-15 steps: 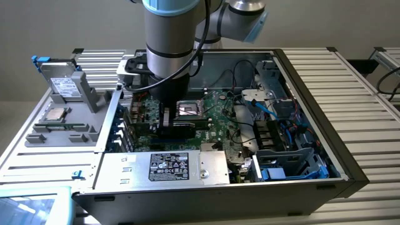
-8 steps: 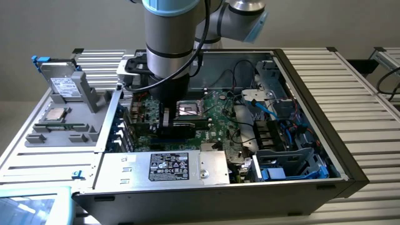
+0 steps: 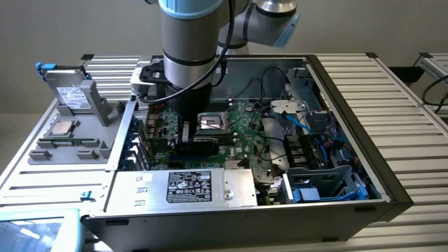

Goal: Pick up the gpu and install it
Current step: 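Pick up the gpu and move the gpu toward the slot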

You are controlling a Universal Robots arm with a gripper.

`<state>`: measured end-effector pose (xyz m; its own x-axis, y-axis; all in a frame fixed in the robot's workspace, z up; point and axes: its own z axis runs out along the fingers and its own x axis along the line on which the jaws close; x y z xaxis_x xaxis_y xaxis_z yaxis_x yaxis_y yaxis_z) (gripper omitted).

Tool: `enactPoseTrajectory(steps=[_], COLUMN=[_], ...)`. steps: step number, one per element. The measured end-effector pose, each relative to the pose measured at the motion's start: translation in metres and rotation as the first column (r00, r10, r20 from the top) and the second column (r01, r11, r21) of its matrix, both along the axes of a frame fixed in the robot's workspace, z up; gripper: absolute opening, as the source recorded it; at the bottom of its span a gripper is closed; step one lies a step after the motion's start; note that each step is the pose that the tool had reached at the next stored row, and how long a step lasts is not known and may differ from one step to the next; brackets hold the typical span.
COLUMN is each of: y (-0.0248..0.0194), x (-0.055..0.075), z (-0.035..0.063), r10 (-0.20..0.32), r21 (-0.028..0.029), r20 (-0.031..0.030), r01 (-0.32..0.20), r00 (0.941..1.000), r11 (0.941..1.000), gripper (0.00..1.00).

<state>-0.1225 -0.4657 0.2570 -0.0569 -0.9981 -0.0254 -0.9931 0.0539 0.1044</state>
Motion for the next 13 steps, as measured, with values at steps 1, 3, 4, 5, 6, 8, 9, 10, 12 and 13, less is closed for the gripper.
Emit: enactPoseTrajectory(steps=[1,3,4,5,6,8,9,10,12,13], y=[0.0,0.0,0.0,0.0,0.0,-0.0001,-0.0001,-0.0001,-0.0001,-0.0001], x=[-0.0001,-0.0002,-0.0002,-0.0002,-0.0003,-0.0004,-0.0004,-0.0005,-0.0006,-0.0006], z=[-0.0005,-0.0011,-0.0011,-0.0011,-0.0011,-0.0015,-0.0015,-0.0015,-0.0015,-0.0011], r10=[0.0,0.0,0.0,0.0,0.0,0.0,0.0,0.0,0.0,0.0], r21=[0.0,-0.0002,-0.0002,-0.0002,-0.0003,-0.0002,-0.0002,-0.0001,-0.0002,-0.0001], r20=[0.0,-0.0001,-0.0002,-0.0002,-0.0002,-0.0002,-0.0001,-0.0001,-0.0002,-0.0002], r01=[0.0,0.0,0.0,0.0,0.0,0.0,0.0,0.0,0.0,0.0], r00=[1.0,1.0,1.0,1.0,1.0,1.0,1.0,1.0,1.0,1.0], r11=[1.0,1.0,1.0,1.0,1.0,1.0,1.0,1.0,1.0,1.0], gripper=[0.28,0.28,0.28,0.28,0.28,0.28,0.28,0.28,0.28,0.28])
